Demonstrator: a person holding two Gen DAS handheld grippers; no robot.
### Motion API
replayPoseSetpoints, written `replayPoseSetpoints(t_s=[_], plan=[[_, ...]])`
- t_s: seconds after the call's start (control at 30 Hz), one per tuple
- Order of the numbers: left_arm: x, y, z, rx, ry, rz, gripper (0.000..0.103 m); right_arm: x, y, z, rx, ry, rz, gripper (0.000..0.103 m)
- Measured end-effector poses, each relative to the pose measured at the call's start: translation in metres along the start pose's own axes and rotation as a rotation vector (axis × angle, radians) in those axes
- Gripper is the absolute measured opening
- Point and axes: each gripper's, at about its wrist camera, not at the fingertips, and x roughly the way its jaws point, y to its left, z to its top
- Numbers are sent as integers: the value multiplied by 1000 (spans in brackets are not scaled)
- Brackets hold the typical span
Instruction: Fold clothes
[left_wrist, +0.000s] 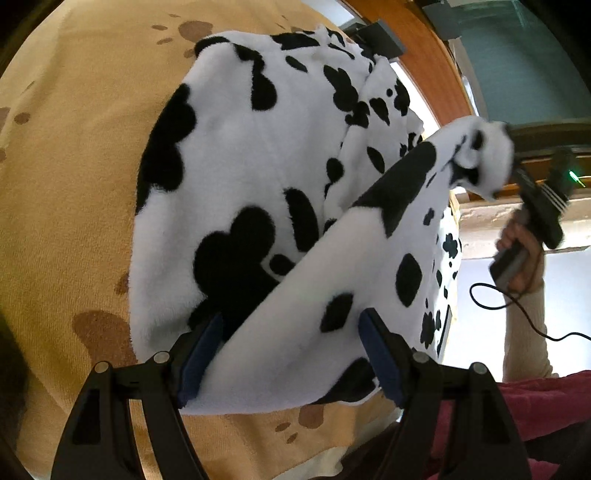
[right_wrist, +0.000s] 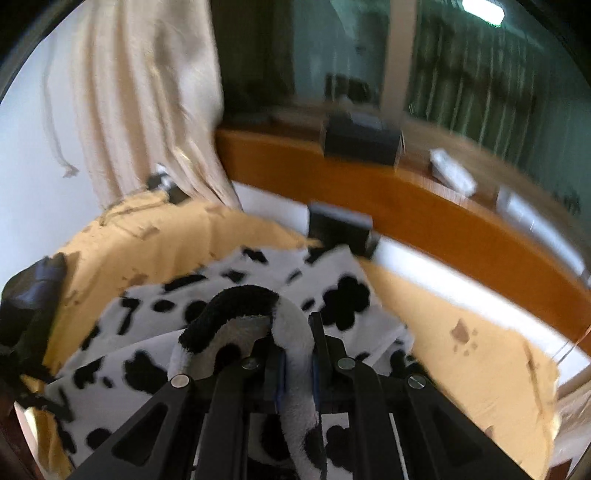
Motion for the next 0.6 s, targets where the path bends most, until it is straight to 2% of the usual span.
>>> replayPoseSetpoints(t_s=[0.13,0.2,0.23,0.27,0.33,0.4,0.47,0.53,0.6], plan=[[1,-7,-4,51,-10,54,79,51,-23,0,85,134,71,13],[1,-9,-5,71,-11,67,79,68,-45,0,175,182,83,22],[1,-9,-5,75,-12,66,79,72,-57,0,225,189,77,32],[1,-8,-5,76,-13,63,79,72,-70,1,272,178,50,45],[0,-8,-5,80,-14,57,79,61,-94,3,343,130,-22,60],[-2,-7,-4,71,-15,58,79,44,-115,5,405,77,-43,61],[-5,-7,-1,35,-15,72,79,27,-124,7,412,33,-17,61],[-18,-8,3,-2,-37,88,79,13,-115,6,355,8,38,61],[-36,-24,9,33,-89,68,79,4,-92,2,252,9,116,61]])
